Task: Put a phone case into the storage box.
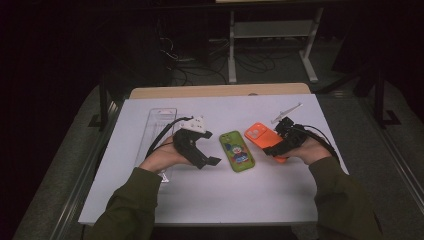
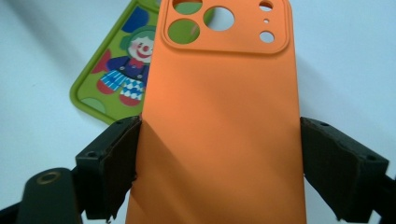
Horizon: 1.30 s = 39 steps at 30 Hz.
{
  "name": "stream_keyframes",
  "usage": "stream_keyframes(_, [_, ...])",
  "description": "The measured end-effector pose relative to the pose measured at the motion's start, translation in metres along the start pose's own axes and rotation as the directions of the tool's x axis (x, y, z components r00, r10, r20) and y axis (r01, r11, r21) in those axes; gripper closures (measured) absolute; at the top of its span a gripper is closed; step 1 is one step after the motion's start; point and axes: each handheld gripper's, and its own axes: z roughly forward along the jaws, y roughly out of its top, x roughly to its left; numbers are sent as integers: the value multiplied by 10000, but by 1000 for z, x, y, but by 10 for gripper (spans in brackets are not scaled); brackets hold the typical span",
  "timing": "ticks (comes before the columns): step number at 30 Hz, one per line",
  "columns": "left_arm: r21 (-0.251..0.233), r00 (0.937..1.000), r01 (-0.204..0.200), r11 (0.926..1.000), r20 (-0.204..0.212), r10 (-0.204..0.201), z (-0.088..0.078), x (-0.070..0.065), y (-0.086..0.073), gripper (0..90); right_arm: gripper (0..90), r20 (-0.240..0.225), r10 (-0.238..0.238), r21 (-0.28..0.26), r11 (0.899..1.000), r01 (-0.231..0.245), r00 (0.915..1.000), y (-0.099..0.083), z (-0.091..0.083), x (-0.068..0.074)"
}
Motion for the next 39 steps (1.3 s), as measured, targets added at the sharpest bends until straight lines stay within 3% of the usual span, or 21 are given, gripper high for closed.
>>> stream_keyframes(3, [190,9996,-272,9994,8,271,-2,1,-1,0,151,-234,-349,7,9994,349,9991,2,2,6])
stream_keyframes(4, [89,9999,-109,9999,31,109,-2,0,-2,0,151,-234,-349,7,9994,349,9991,2,2,6])
stream_keyframes(8, [82,9995,-314,9995,67,314,-5,-1,-2,0,150,-707,-901,-175,9959,891,9934,4,3,14])
stream_keyframes(10, [118,9991,-411,9991,139,409,-7,-1,-3,0,150,-1112,-1617,-231,9868,1601,9806,6,4,24])
stream_keyframes(11, [118,9988,-458,9989,159,456,-7,-2,-2,0,150,-1112,-1617,-231,9868,1601,9806,6,4,24])
stream_keyframes(12, [65,9989,-436,9990,171,435,-7,-3,-2,0,151,-1117,-2021,-294,9794,2000,9730,7,7,26])
stream_keyframes(17, [88,9977,-608,9981,314,605,-8,-3,-3,0,150,-1307,-2862,-173,9579,2864,9492,12,14,44])
stream_keyframes(18, [95,9974,-636,9979,358,632,-8,-4,-3,0,150,-1432,-3091,-160,9506,3101,9402,13,16,49])
stream_keyframes(21, [88,9969,-647,9979,451,643,-6,-4,-4,0,150,-1523,-3247,-75,9448,3274,9335,14,19,53])
stream_keyframes(30, [251,9920,-966,9950,846,942,-2,-8,-4,0,151,-2232,-4080,-286,9105,4124,8853,21,25,73])
stream_keyframes(32, [277,9910,-1016,9944,903,987,0,-9,-5,0,151,-2369,-4265,-390,9019,4301,8729,23,25,78])
stream_keyframes(33, [302,9907,-1032,9942,918,1000,1,-9,-5,0,151,-2395,-4474,-459,8917,4502,8617,25,25,83])
stream_keyframes(34, [324,9899,-1082,9936,951,1047,2,-10,-5,0,151,-2395,-4474,-459,8917,4502,8617,25,25,83])
stream_keyframes(35, [348,9874,-1281,9911,978,1242,3,-10,-5,0,151,-2516,-4610,-508,8844,4640,8510,27,24,88])
stream_keyframes(36, [388,9860,-1341,9902,1054,1294,4,-11,-5,0,151,-2516,-4610,-508,8844,4640,8510,27,24,88])
stream_keyframes(39, [447,9791,-1613,9859,1327,1541,7,-13,-5,0,151,-2631,-4817,-606,8730,4839,8359,29,24,93])
